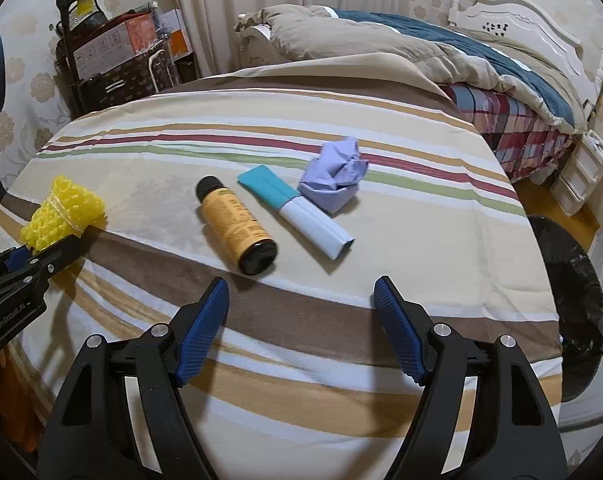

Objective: Collect trash
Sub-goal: 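Grasp the brown bottle with the right tool while the left tool holds the foam net, then carry the foam net and brown bottle over the bin and release both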

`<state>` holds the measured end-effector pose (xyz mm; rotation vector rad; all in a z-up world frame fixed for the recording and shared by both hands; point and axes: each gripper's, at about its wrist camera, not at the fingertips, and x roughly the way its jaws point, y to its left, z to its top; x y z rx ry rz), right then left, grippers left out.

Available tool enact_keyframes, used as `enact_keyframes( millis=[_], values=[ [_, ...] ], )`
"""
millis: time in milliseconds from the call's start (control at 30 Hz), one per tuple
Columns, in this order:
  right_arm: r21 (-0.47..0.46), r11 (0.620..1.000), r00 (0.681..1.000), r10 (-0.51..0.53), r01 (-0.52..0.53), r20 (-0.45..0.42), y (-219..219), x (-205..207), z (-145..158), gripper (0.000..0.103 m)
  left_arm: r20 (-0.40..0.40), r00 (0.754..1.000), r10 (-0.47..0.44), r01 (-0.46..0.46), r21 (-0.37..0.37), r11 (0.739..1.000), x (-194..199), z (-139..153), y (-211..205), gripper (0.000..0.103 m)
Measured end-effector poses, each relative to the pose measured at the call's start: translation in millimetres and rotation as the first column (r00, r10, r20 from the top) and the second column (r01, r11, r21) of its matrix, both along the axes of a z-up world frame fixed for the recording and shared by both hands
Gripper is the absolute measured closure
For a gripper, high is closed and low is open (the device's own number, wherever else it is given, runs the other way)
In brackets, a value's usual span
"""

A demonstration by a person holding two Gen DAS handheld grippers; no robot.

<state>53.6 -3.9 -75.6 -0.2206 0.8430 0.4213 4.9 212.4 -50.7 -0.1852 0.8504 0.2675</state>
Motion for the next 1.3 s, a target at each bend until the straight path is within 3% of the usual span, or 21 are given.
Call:
enact_keyframes(
  millis=[333, 833, 1167, 1300],
  values=[
    [-0.001, 0.998, 0.998, 0.059, -0.059, -0.003, 25, 1, -1, 0.032, 0.005, 1.0, 0.016, -0.016, -0.022, 1.0, -2, -1, 8, 0.057],
    [-0.003, 0.993, 0.993, 0.117, -0.117, -0.005, 52, 2, -2, 0.046, 0.017, 0.998, 0.055, -0.055, -0.02, 0.998, -3, 0, 25, 0.057],
    [-0.016, 0.994, 0.994, 0.112, -0.112, 0.008, 58, 6, -1, 0.079, 0.02, 0.999, 0.043, -0.042, -0.012, 0.999, -4, 1, 22, 0.057],
    [-0.003, 0.994, 0.994, 0.111, -0.111, 0.006, 53, 2, 0, 0.08, 0.021, 0.999, 0.037, -0.037, -0.005, 0.999, -4, 1, 20, 0.057]
  ],
)
